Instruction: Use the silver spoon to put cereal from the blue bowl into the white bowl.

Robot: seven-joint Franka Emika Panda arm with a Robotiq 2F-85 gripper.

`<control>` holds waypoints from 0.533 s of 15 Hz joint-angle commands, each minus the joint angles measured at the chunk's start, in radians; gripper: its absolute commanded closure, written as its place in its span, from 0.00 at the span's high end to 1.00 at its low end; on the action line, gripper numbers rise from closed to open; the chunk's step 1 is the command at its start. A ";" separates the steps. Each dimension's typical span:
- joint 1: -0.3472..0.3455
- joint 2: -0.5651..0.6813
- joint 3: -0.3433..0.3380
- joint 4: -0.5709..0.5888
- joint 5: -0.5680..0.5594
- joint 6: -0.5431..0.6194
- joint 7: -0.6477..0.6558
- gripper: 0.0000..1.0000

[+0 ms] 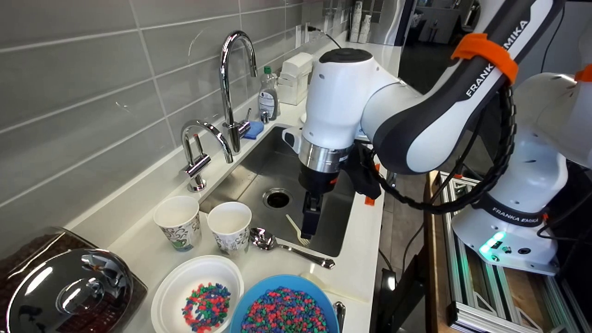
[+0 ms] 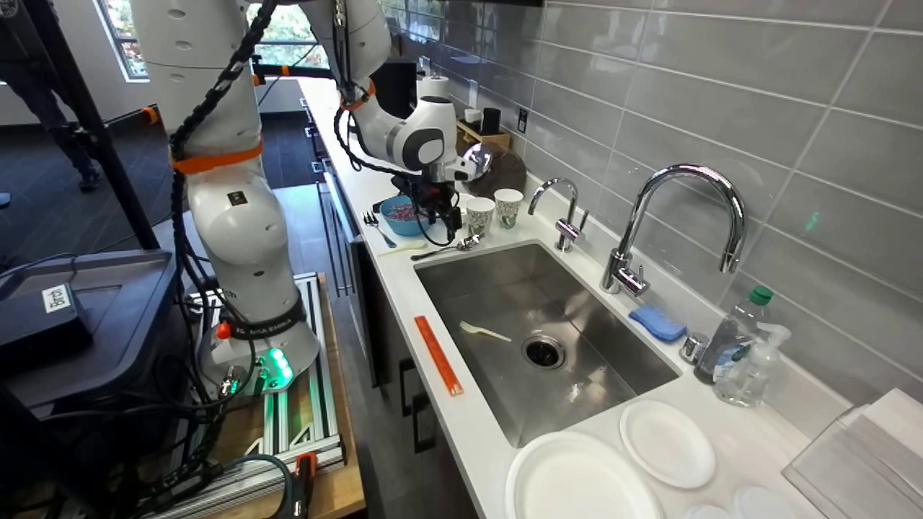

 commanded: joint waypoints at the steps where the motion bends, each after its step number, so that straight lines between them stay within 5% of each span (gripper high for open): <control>1: 0.016 0.057 -0.012 0.012 -0.077 0.057 0.084 1.00; 8: 0.037 0.173 -0.049 0.072 -0.072 0.116 0.076 1.00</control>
